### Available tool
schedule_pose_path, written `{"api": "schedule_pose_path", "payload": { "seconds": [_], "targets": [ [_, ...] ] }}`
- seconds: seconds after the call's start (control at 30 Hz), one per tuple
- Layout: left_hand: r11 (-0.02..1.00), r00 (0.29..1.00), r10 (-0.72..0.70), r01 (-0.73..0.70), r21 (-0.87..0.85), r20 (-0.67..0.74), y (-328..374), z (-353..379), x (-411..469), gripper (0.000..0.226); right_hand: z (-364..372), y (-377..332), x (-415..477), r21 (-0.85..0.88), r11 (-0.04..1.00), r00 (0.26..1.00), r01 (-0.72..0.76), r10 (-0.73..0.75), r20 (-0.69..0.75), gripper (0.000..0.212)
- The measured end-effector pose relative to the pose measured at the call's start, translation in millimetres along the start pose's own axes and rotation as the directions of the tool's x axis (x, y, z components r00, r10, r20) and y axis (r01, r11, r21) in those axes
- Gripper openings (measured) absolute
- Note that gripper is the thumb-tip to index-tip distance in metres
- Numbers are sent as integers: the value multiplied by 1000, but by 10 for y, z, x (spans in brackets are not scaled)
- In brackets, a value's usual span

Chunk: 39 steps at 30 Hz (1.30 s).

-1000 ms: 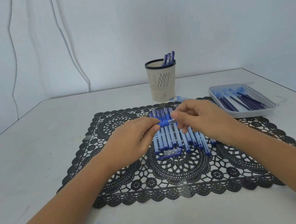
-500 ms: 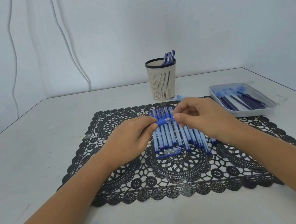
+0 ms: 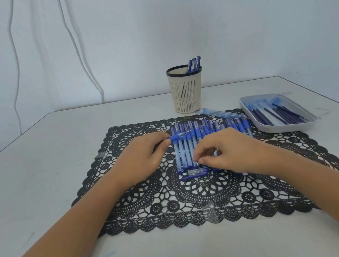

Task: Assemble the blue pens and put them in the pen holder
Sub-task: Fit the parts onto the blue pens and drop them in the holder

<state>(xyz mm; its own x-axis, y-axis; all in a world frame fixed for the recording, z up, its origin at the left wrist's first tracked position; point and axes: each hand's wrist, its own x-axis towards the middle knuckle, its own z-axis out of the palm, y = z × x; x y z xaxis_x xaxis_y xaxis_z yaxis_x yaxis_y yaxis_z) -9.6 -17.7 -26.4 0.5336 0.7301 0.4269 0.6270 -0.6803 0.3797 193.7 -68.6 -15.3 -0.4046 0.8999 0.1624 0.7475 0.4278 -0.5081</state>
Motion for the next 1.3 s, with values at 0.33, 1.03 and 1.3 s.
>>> {"api": "schedule_pose_path", "payload": {
  "seconds": [0.33, 1.03, 1.3],
  "targets": [
    [997, 999, 47, -47, 59, 14, 24, 11, -1, 27, -49, -29, -32, -42, 998, 999, 42, -41, 25, 11],
    [987, 987, 154, -156, 46, 32, 85, 76, -16, 35, -52, 78, 16, 19, 1000, 971, 20, -15, -239, 3],
    [996, 998, 34, -29, 82, -57, -59, 44, -6, 28, -376, 400, 6, 303, 936, 838, -178, 306, -452, 13]
  ]
}}
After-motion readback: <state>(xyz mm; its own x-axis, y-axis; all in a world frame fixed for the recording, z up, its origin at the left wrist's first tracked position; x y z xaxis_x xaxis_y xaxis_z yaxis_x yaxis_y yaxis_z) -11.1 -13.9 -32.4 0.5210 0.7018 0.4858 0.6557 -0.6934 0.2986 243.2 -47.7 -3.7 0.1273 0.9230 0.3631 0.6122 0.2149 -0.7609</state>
